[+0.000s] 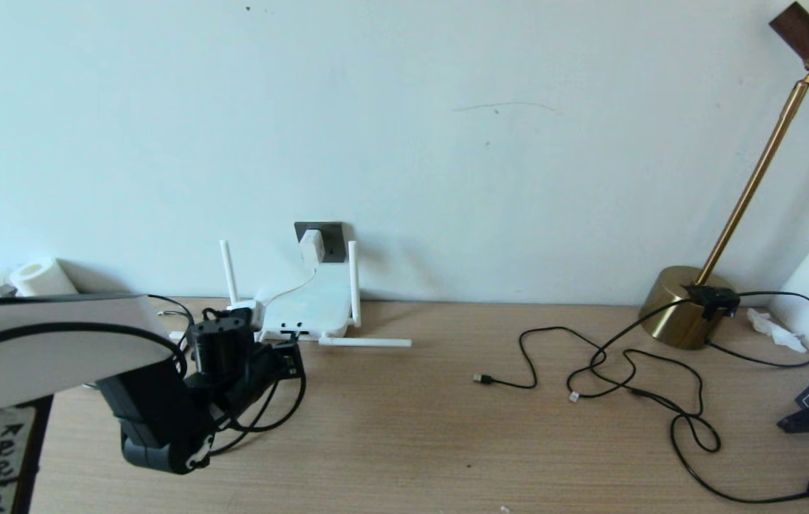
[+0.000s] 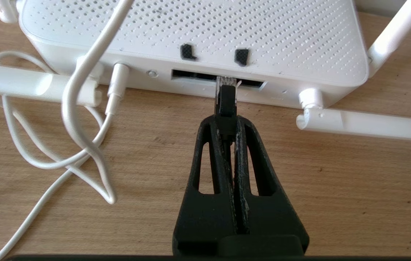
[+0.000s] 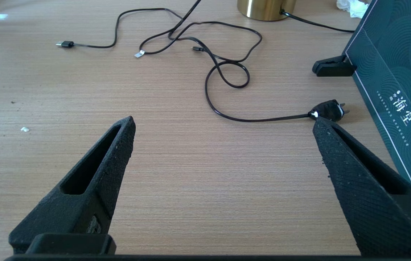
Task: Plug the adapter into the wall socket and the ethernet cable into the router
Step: Align cable and router interface
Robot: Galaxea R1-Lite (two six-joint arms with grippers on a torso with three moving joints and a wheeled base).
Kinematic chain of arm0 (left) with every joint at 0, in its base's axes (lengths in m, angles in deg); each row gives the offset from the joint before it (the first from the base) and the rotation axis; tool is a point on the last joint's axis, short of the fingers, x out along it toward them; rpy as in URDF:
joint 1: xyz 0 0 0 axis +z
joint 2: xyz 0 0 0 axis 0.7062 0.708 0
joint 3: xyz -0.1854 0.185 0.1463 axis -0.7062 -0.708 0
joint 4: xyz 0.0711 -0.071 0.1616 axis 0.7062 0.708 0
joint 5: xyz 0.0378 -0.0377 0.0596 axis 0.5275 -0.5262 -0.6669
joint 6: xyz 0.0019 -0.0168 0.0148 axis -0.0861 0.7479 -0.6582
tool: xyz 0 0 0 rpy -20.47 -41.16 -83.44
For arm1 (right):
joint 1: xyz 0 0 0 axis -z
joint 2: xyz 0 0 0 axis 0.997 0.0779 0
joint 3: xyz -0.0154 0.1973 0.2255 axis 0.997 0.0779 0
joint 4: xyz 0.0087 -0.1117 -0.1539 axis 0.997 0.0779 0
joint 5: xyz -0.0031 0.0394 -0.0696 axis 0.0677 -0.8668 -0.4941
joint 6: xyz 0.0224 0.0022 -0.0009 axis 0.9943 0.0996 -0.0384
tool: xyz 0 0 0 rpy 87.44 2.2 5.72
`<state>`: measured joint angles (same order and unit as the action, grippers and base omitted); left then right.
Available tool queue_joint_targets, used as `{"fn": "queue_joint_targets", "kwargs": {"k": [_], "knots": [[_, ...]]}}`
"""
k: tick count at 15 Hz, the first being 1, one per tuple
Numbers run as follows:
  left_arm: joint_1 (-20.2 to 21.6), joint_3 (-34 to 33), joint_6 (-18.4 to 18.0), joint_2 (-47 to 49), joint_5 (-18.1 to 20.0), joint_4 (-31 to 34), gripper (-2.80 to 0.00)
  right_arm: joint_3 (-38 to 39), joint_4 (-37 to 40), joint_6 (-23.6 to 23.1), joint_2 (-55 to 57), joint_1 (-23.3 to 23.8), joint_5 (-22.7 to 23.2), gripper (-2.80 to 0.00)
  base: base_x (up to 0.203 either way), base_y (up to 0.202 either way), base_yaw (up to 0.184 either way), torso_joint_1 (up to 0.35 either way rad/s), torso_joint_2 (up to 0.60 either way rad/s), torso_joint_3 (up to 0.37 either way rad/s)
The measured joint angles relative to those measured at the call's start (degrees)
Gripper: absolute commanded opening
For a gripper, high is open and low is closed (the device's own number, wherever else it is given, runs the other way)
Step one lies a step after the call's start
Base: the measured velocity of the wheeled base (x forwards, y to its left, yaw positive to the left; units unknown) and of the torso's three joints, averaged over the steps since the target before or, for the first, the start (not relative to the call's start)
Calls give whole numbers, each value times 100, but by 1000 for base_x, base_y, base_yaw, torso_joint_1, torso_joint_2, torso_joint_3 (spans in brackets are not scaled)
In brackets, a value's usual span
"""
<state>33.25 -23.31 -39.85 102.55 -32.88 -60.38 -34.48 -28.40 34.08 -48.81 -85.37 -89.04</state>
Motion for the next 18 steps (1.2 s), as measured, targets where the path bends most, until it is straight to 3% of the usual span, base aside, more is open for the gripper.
{"fn": "queue_joint_targets", "kwargs": {"k": [18], "knots": [[-100, -12, -6, -52, -56, 23, -280, 0, 1, -2, 0, 2, 0, 0, 0, 0, 0, 0, 0, 0]]}}
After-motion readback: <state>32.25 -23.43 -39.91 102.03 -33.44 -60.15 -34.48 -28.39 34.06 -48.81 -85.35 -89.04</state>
